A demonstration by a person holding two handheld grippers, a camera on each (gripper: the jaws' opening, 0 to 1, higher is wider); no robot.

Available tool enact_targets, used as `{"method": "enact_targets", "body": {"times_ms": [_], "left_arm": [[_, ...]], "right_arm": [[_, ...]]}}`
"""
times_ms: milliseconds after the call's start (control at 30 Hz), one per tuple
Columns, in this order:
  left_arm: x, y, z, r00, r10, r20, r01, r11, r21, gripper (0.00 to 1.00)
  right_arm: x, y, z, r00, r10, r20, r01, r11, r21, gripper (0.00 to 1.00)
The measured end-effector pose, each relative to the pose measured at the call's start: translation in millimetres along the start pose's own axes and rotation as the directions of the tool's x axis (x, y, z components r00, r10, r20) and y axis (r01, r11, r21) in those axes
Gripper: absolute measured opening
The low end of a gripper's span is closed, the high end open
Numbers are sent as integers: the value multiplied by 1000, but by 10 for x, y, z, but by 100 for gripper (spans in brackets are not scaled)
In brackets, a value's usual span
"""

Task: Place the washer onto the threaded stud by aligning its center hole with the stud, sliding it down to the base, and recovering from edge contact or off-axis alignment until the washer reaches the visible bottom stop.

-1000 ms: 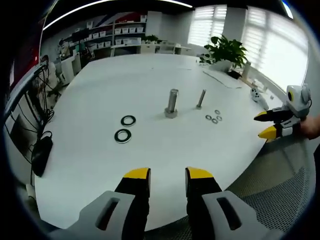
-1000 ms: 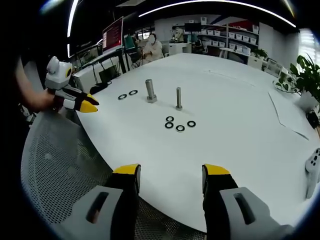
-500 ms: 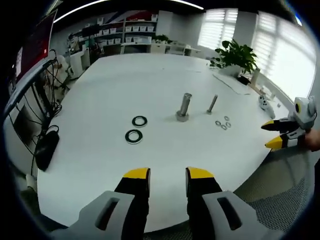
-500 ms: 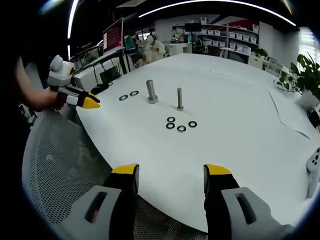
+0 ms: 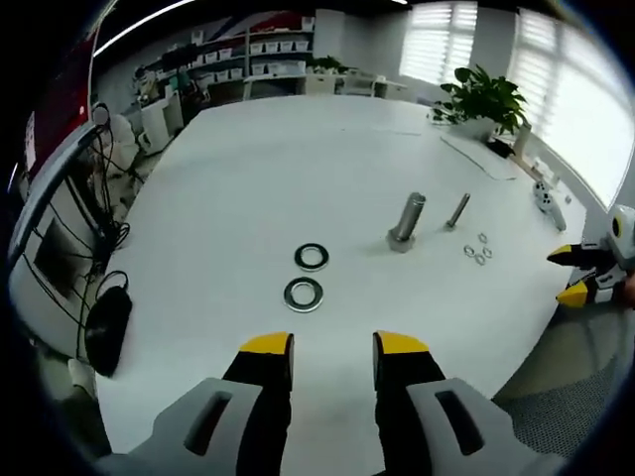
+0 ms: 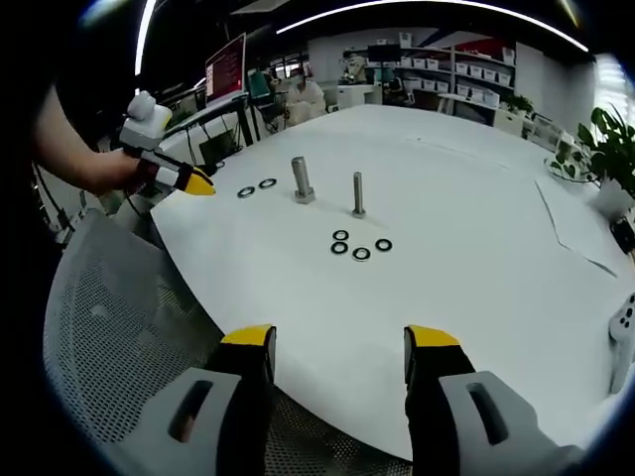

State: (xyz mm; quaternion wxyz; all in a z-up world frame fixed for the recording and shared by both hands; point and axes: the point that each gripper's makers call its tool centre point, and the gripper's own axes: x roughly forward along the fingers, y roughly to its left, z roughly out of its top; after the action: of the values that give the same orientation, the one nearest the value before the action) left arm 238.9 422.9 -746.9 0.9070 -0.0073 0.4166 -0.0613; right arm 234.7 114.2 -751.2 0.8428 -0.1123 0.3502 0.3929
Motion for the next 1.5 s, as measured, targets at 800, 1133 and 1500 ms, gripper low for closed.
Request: {"method": "enact_targets", "body": {"times_ms": [800,1133,1500], "left_arm": [[395,235,161,988,-31,-152,39,998,52,32],[562,147,73,964,-28,-264,81,978,192,34],[672,139,62,944,1,-331,103,950,296,33]], "right_arm": [[-12,-20,25,1000,-12,13,12,1000,2,55],[-18,-27,38,1000,-14,19,14,1000,3,55],[-26,-36,73,999,-17,39,17,1000,3,55]]}}
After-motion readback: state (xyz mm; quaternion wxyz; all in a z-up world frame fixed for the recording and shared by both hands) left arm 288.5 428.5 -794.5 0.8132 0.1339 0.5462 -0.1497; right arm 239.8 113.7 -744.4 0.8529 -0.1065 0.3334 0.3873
